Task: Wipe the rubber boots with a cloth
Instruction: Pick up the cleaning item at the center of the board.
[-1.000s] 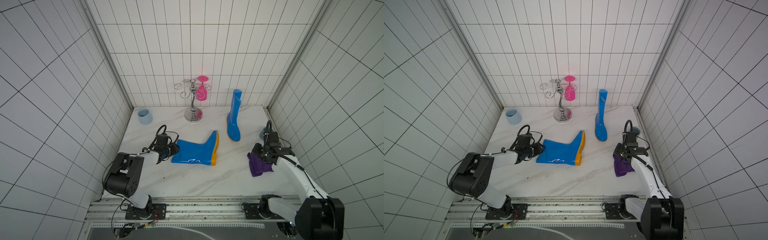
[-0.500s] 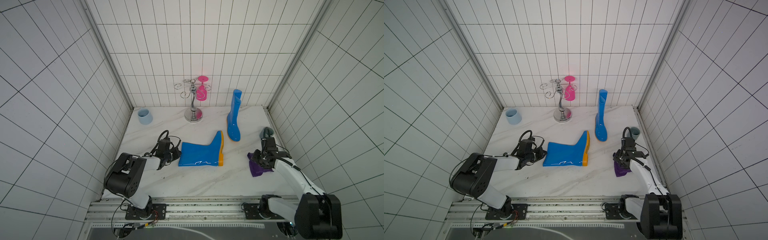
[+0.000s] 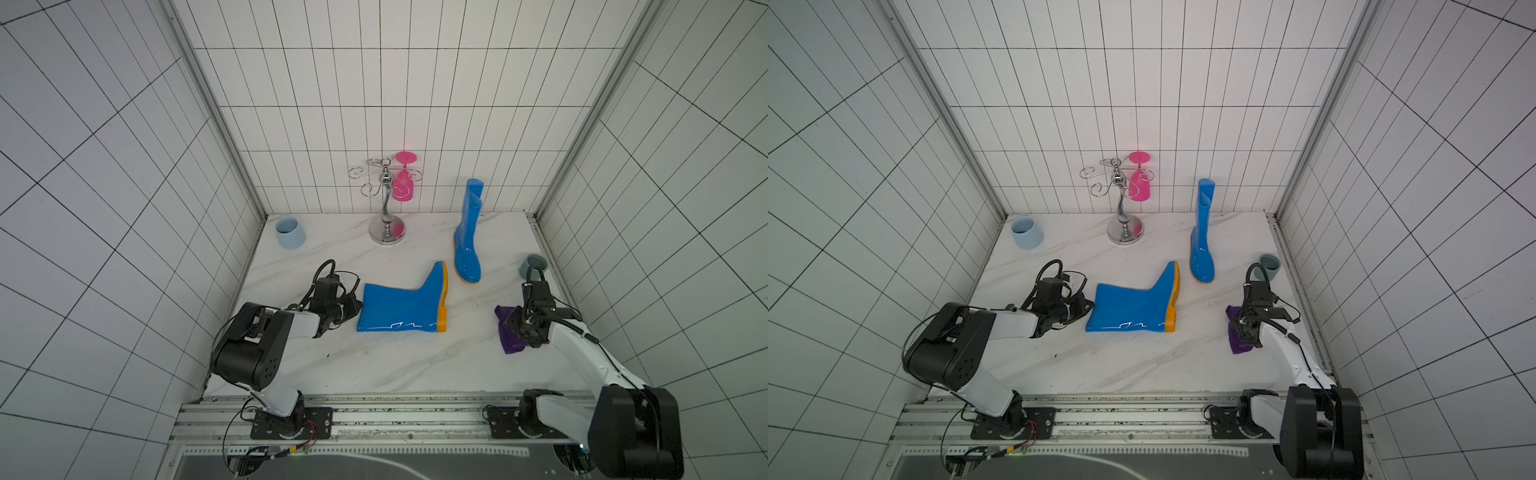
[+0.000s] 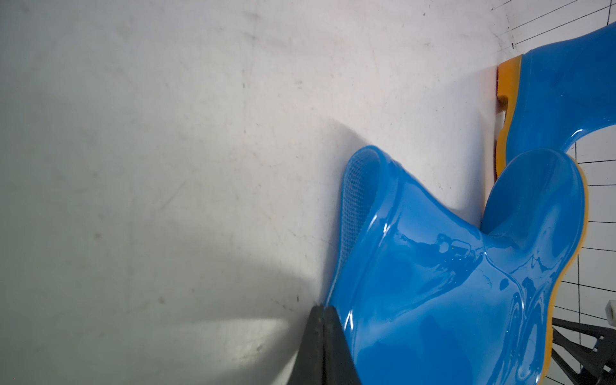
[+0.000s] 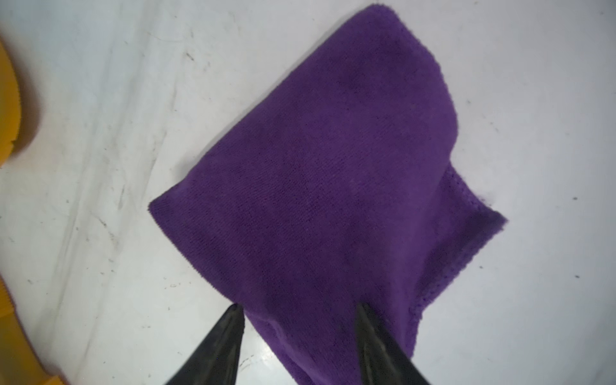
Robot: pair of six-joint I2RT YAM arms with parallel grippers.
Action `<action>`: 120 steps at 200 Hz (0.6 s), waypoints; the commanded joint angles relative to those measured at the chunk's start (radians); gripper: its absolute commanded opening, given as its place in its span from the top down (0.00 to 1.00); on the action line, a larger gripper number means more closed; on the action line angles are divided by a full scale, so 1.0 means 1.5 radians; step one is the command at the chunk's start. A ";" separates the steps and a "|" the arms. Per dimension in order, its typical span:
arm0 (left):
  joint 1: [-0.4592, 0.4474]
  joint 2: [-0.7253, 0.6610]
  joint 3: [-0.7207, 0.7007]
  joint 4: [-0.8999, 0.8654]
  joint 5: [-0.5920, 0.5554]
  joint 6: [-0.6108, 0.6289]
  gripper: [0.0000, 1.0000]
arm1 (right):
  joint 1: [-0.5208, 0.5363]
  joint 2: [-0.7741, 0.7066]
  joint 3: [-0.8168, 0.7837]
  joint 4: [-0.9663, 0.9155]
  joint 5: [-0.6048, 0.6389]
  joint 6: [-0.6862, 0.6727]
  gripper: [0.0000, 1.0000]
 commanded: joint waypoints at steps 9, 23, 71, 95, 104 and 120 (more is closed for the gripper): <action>0.003 0.022 0.011 -0.013 0.009 0.013 0.96 | -0.018 0.016 -0.044 0.022 0.016 0.020 0.44; 0.003 0.025 0.012 -0.014 0.010 0.014 0.96 | -0.021 0.024 -0.052 0.043 0.011 0.023 0.44; 0.004 0.038 0.017 -0.013 0.016 0.016 0.96 | -0.022 0.084 -0.071 0.116 -0.027 0.021 0.55; 0.004 0.038 0.019 -0.015 0.016 0.018 0.96 | -0.022 0.094 -0.087 0.142 -0.051 0.013 0.73; 0.004 0.037 0.022 -0.017 0.015 0.019 0.96 | -0.022 0.095 -0.093 0.149 -0.053 0.008 0.82; 0.004 0.035 0.022 -0.019 0.014 0.019 0.96 | -0.022 0.090 -0.097 0.151 -0.057 0.000 0.98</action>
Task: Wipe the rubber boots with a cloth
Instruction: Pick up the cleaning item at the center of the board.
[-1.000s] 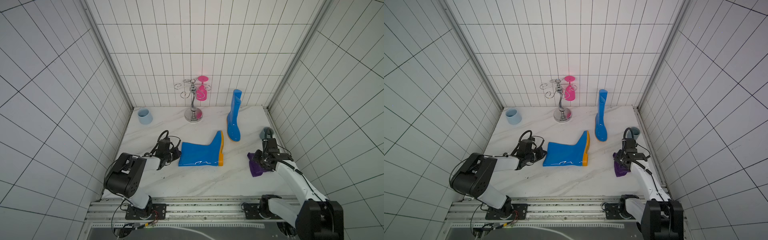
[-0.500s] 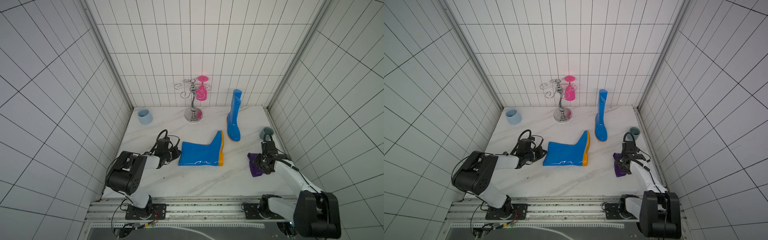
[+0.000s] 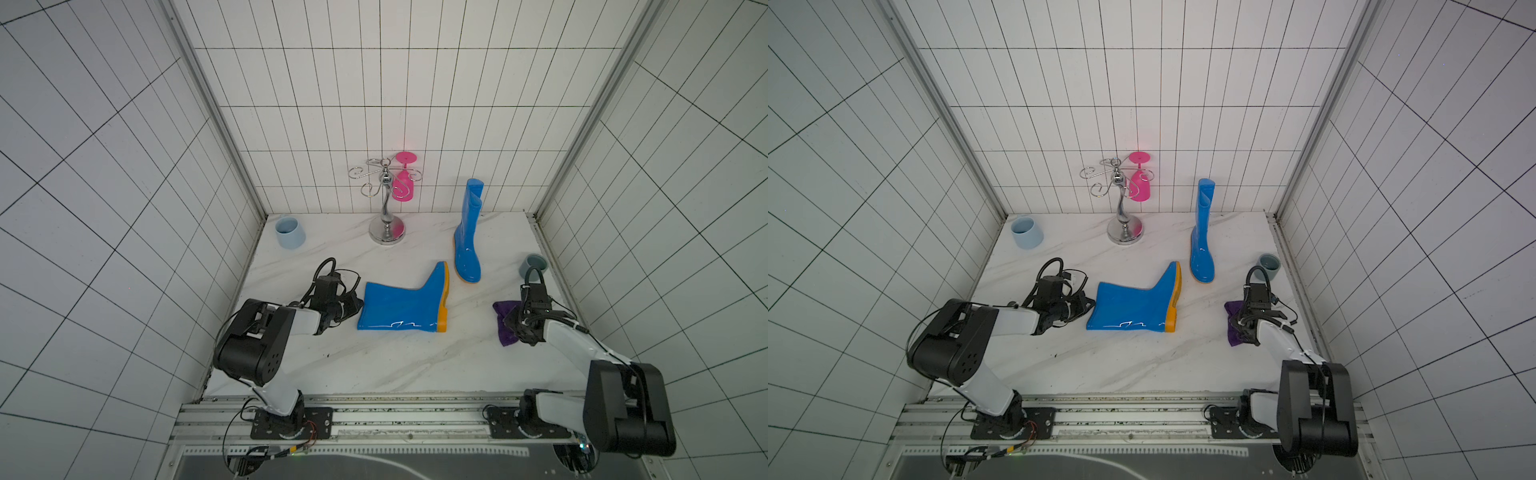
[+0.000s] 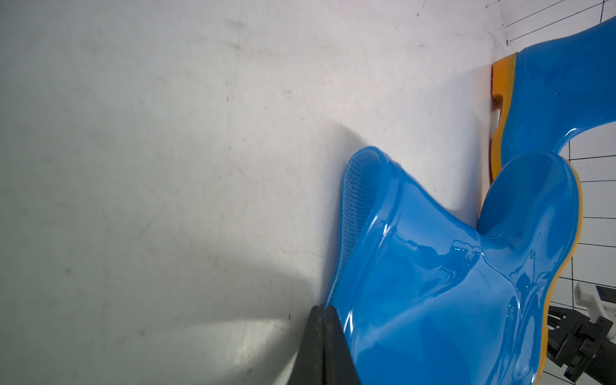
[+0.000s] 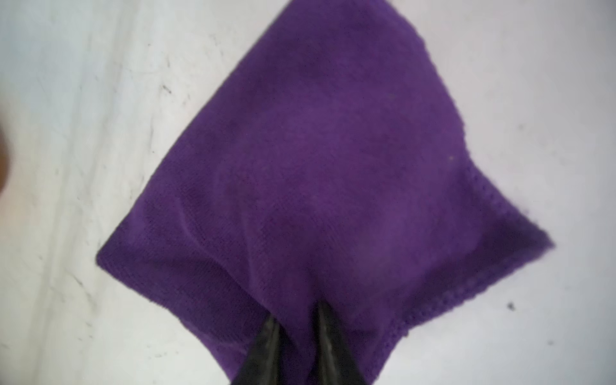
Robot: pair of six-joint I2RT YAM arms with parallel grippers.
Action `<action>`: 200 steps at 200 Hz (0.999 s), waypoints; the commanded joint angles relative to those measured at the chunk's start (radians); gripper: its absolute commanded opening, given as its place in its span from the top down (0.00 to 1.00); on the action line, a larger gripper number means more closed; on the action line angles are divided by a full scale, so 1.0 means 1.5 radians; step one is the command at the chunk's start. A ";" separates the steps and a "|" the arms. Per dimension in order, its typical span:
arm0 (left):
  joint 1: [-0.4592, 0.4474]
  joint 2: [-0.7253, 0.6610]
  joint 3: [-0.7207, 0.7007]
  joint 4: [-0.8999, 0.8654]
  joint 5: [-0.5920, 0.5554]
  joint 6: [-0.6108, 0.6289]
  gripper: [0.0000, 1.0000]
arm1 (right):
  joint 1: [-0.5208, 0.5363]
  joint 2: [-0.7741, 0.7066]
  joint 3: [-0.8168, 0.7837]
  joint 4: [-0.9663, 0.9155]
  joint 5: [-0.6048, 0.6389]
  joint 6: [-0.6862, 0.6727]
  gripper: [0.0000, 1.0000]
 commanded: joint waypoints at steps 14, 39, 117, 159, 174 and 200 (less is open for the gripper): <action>0.000 0.013 0.005 -0.026 -0.003 0.011 0.97 | -0.005 0.009 -0.048 -0.012 -0.039 -0.010 1.00; 0.000 0.006 0.005 -0.034 -0.008 0.014 0.96 | -0.005 -0.022 -0.036 -0.029 -0.041 -0.036 1.00; -0.002 -0.043 -0.026 -0.067 -0.022 0.029 0.97 | 0.000 -0.144 0.111 -0.124 -0.168 -0.160 1.00; -0.008 -0.067 -0.054 -0.071 -0.021 0.033 0.97 | 0.032 -0.157 0.207 -0.161 -0.200 -0.179 1.00; -0.015 -0.075 -0.059 -0.076 -0.024 0.035 0.97 | 0.056 -0.147 0.236 -0.166 -0.202 -0.175 1.00; -0.025 -0.091 -0.065 -0.083 -0.030 0.033 0.97 | 0.117 -0.123 0.283 -0.156 -0.192 -0.163 1.00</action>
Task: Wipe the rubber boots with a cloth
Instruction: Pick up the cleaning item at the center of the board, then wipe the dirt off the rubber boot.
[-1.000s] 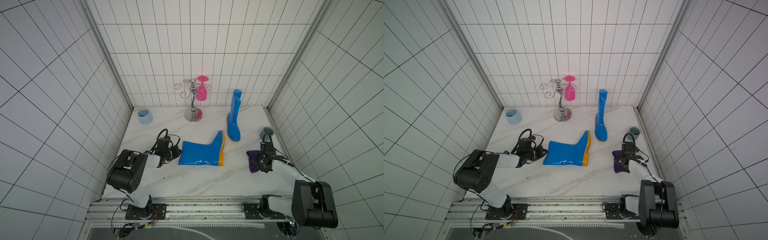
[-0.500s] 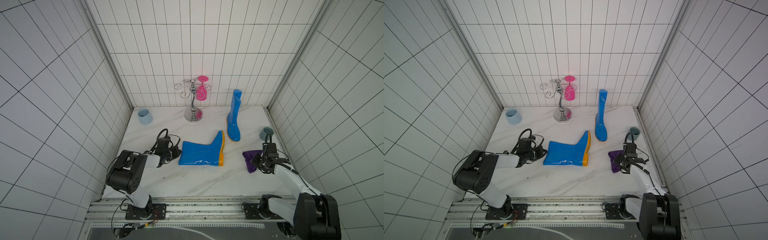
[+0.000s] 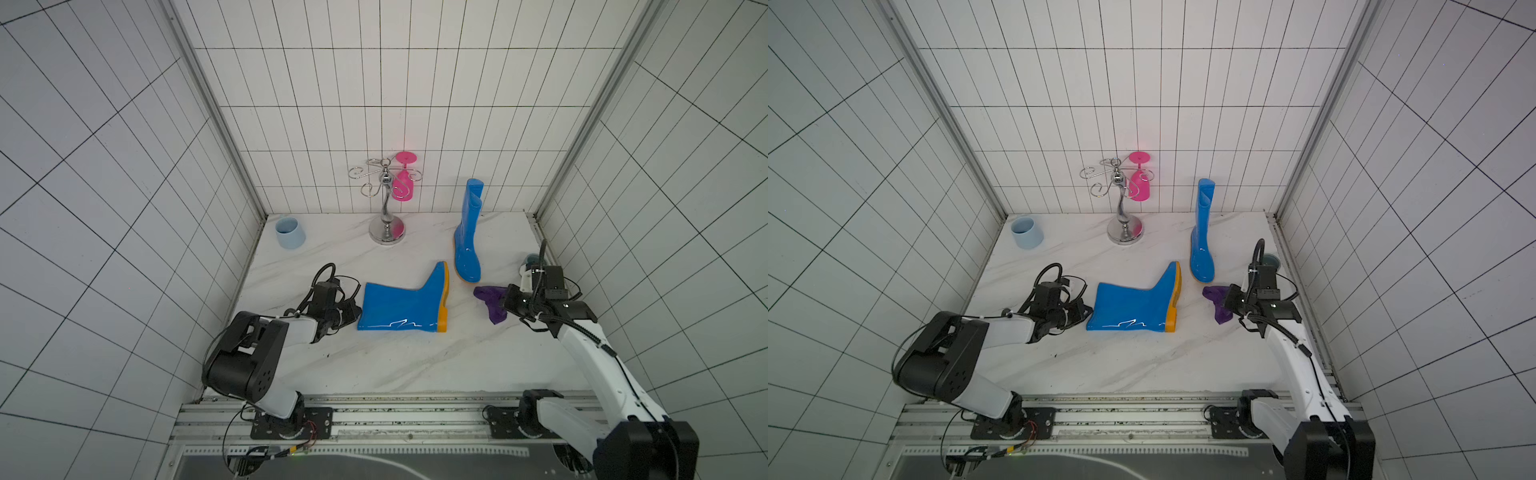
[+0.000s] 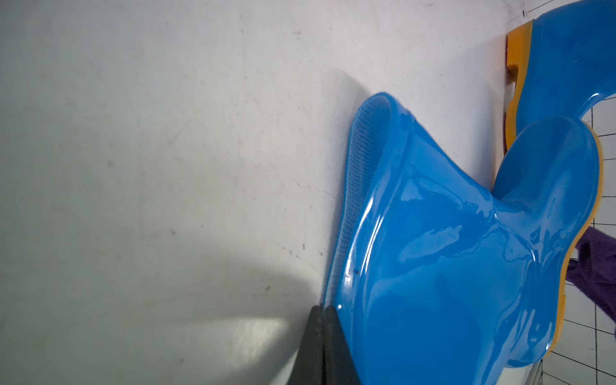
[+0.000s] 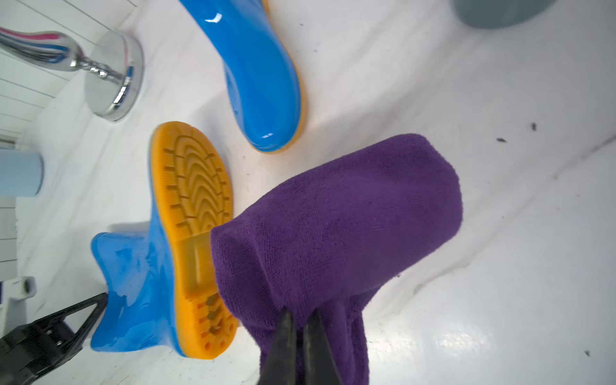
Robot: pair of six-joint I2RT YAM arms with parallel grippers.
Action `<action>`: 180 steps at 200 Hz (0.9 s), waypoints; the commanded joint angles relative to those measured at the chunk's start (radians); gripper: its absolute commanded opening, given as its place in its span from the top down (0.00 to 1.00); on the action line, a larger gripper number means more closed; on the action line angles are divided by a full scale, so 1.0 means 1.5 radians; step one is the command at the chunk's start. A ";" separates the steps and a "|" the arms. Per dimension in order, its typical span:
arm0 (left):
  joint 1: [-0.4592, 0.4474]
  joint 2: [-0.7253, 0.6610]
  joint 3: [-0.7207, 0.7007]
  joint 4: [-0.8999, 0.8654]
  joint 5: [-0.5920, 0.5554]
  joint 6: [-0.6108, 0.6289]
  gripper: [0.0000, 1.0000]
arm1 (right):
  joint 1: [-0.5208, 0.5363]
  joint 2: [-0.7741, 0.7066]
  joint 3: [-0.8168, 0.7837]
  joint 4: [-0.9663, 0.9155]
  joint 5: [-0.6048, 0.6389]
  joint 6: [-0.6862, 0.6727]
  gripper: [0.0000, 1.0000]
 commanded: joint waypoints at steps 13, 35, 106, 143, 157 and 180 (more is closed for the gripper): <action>-0.013 -0.023 -0.019 -0.033 -0.015 0.006 0.97 | 0.085 0.040 0.126 -0.003 0.004 0.005 1.00; -0.019 -0.030 -0.021 -0.038 -0.016 0.003 0.97 | 0.146 0.088 0.155 0.024 0.014 0.015 1.00; -0.023 -0.065 -0.039 -0.052 -0.023 0.002 0.97 | 0.310 0.257 0.203 0.056 0.074 0.003 1.00; -0.023 -0.037 -0.028 -0.038 -0.016 0.002 0.96 | 0.372 0.311 0.222 0.035 0.101 -0.010 1.00; -0.022 -0.022 -0.013 -0.042 -0.016 0.005 0.87 | 0.389 0.319 0.235 0.026 0.110 -0.012 1.00; -0.022 0.000 0.011 -0.046 -0.016 0.010 0.77 | 0.406 0.327 0.252 0.014 0.124 -0.013 1.00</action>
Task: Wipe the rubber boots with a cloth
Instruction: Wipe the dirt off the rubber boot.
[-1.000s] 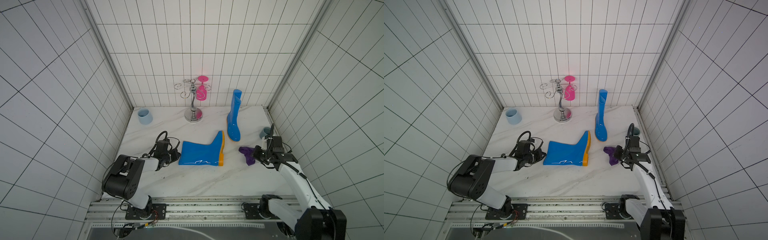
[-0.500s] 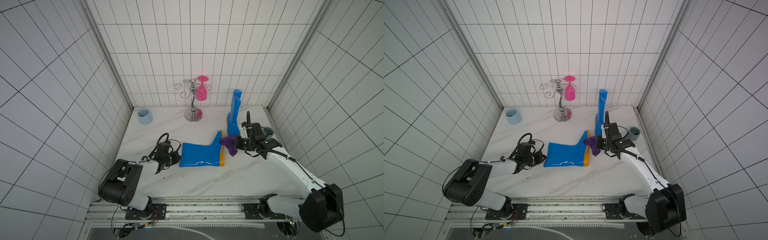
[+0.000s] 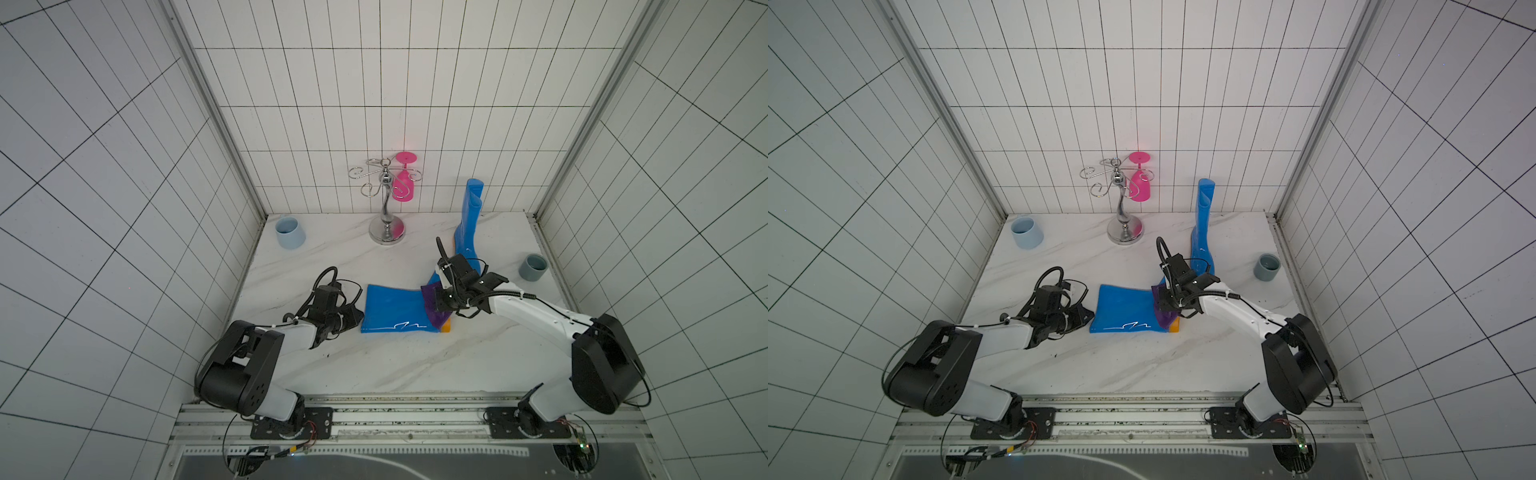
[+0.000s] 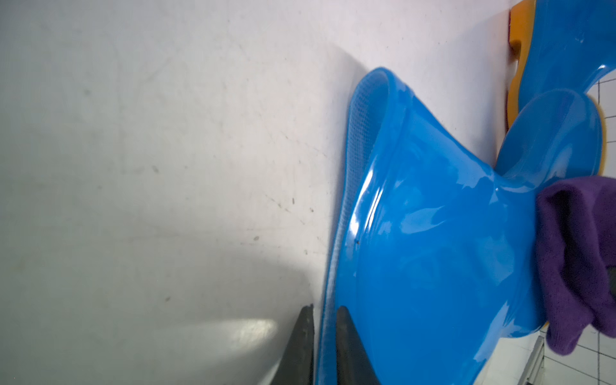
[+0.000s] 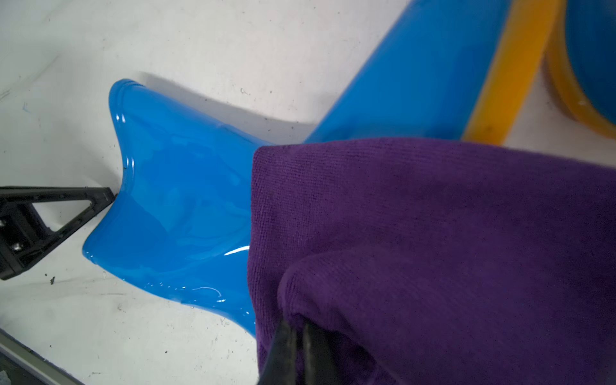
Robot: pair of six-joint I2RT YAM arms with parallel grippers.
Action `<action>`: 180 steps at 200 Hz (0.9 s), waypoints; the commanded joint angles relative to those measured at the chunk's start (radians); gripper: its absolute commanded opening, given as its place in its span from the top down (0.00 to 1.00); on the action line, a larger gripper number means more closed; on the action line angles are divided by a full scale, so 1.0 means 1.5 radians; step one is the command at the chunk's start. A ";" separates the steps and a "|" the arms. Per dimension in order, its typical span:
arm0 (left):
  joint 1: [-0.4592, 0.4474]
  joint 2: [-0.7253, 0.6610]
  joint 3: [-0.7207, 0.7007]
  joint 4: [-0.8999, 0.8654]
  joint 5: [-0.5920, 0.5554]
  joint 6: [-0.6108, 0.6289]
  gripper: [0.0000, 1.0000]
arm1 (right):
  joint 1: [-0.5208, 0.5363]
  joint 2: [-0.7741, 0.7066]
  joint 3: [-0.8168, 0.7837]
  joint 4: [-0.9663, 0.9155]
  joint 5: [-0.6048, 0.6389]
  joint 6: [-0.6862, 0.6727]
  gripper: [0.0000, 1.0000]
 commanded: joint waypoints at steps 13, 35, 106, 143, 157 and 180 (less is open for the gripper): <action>-0.003 0.048 0.037 -0.014 -0.004 0.010 0.75 | 0.020 0.012 0.091 -0.027 0.032 -0.012 1.00; -0.003 0.082 0.067 -0.013 0.002 0.014 0.73 | 0.020 0.024 0.089 -0.032 0.043 -0.014 1.00; -0.003 0.136 0.078 -0.018 0.001 0.023 0.74 | 0.035 0.042 0.121 -0.097 0.071 -0.038 0.71; -0.003 0.143 0.071 -0.004 0.008 0.026 0.90 | 0.052 0.038 0.174 -0.149 0.113 -0.049 0.59; -0.003 0.149 0.067 0.004 0.012 0.023 0.96 | 0.059 0.039 0.195 -0.167 0.128 -0.054 0.57; -0.003 0.151 0.062 0.013 0.013 0.020 1.00 | 0.069 0.050 0.229 -0.202 0.166 -0.063 0.53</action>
